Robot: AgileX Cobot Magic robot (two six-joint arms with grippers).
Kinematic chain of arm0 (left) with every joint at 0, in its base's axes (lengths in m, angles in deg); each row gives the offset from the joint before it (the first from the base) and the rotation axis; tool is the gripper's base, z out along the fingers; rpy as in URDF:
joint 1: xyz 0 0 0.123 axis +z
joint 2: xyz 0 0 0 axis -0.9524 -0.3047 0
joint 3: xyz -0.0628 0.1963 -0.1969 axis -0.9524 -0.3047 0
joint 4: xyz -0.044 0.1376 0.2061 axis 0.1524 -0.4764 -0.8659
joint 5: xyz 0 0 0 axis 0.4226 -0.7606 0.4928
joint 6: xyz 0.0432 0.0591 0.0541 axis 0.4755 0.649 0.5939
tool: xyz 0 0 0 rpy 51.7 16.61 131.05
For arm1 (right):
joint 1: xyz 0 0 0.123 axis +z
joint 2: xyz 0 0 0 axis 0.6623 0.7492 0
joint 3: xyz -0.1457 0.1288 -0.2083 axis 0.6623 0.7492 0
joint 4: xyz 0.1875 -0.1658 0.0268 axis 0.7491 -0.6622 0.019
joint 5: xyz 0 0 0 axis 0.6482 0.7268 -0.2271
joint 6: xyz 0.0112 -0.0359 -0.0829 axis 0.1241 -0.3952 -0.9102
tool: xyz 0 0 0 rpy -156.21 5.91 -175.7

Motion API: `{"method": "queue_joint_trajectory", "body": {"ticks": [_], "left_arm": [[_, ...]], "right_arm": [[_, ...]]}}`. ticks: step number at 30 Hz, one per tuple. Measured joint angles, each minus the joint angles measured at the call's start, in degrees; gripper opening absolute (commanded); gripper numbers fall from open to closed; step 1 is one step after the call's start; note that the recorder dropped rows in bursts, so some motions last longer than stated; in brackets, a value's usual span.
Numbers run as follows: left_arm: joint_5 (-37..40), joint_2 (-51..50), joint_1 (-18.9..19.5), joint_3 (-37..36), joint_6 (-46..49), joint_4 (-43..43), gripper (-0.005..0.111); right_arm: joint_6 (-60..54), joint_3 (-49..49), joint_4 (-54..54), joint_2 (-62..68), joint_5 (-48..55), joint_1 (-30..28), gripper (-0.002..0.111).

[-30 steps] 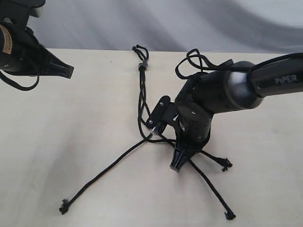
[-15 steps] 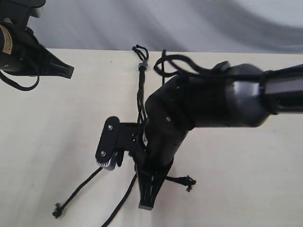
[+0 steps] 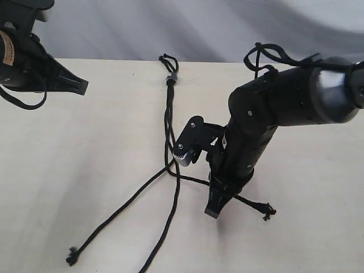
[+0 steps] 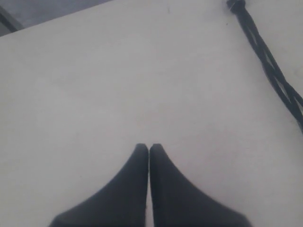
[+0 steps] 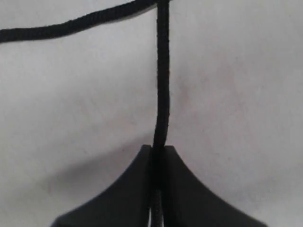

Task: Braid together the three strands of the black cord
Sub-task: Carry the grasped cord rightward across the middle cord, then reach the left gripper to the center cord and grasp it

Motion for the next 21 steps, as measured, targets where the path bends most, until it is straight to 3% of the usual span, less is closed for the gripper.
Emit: {"method": "queue_joint_trajectory", "body": {"ticks": [3, 5, 9, 11, 15, 21], "left_arm": [[0.0, 0.0, 0.0, 0.0, 0.0, 0.8, 0.001], [-0.2, 0.0, 0.0, 0.0, 0.8, 4.5, 0.001], [-0.5, 0.0, -2.3, 0.0, 15.1, 19.9, 0.001], [-0.6, 0.0, -6.4, 0.0, 23.7, 28.8, 0.001], [0.2, -2.0, -14.2, 0.0, 28.2, 34.2, 0.004], [0.5, -11.0, -24.9, 0.0, 28.8, 35.4, 0.043]], "right_arm": [[0.0, 0.4, 0.0, 0.4, -2.3, 0.1, 0.080], [-0.1, 0.5, -0.3, 0.2, -3.1, 0.2, 0.094], [0.5, 0.7, -0.9, -8.4, -9.1, -2.7, 0.095], [2.5, 0.7, -0.9, -15.0, -14.0, -7.3, 0.095], [6.6, 0.7, -0.9, -21.8, -16.5, -14.4, 0.095], [8.2, 0.7, -0.6, -23.5, -16.1, -20.2, 0.095]]}}
